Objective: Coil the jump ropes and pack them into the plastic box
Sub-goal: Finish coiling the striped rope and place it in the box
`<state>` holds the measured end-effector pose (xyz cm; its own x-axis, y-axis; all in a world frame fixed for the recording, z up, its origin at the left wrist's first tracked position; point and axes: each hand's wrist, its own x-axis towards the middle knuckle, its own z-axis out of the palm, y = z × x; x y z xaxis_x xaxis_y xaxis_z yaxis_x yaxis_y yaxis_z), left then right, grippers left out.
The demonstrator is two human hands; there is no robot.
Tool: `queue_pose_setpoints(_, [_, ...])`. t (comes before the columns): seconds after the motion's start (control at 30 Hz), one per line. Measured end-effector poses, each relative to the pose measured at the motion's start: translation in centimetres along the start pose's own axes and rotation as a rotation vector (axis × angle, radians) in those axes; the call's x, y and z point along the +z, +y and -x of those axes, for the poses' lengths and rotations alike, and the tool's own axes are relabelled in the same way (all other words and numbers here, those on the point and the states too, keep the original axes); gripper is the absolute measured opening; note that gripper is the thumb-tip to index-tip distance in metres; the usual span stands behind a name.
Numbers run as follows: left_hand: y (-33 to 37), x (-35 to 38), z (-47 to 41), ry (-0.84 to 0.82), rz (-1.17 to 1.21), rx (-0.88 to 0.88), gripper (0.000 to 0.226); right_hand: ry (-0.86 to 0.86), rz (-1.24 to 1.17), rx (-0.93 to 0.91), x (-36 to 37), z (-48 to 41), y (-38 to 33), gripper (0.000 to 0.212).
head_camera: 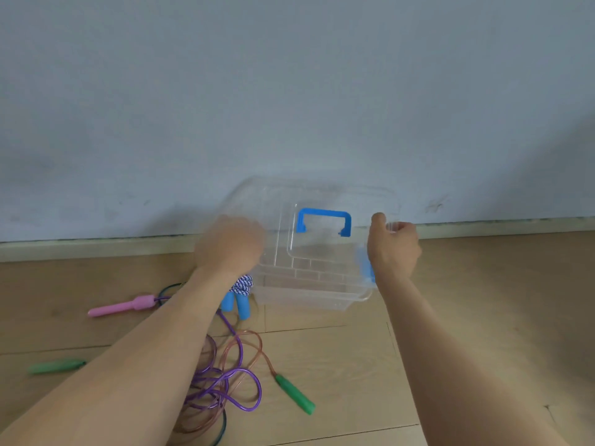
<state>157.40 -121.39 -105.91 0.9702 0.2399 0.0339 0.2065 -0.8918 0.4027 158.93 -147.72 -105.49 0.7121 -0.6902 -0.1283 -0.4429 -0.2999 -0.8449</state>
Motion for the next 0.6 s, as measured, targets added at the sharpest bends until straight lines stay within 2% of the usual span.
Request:
queue_pose_setpoints(0.07, [0.6,-0.7,-0.2,0.03,0.153,-0.016,0.044,0.096,-0.057,0.068,-1.6,-0.4,1.2,0.053])
queue_pose_setpoints(0.13, [1.5,-1.0,-0.4,0.014,0.307,-0.082,0.04,0.164,-0.081,0.224,-3.1,-0.6,3.5,0.057])
queue_pose_setpoints(0.23, [2.9,-0.3,-0.7,-0.079,0.478,-0.164,0.04,0.074,0.01,0.334,-4.9,-1.0,8.5,0.055])
queue_pose_setpoints(0.3, [3.8,0.5,-0.6,-0.158,0.49,-0.139,0.038,-0.065,0.25,0.327,-5.9,-1.5,11.5,0.045])
queue_pose_setpoints(0.33, [4.1,1.0,-0.5,-0.196,0.479,-0.101,0.037,-0.128,0.335,0.382,-6.4,-1.7,12.9,0.04])
queue_pose_setpoints(0.4, [4.7,2.1,-0.3,-0.265,0.453,-0.008,0.036,-0.118,0.557,0.417,-7.3,-2.4,15.5,0.033])
queue_pose_setpoints(0.5, [5.3,3.4,0.2,-0.345,0.421,0.088,0.038,-0.184,0.707,0.493,-6.6,-3.8,19.6,0.029])
queue_pose_setpoints(0.57, [5.6,3.9,0.7,-0.383,0.425,0.109,0.04,-0.209,0.584,0.537,-6.3,-3.2,20.3,0.013])
queue_pose_setpoints(0.6, [5.7,4.1,0.8,-0.395,0.425,0.111,0.041,-0.2,0.45,0.644,-6.4,-2.5,19.6,0.014])
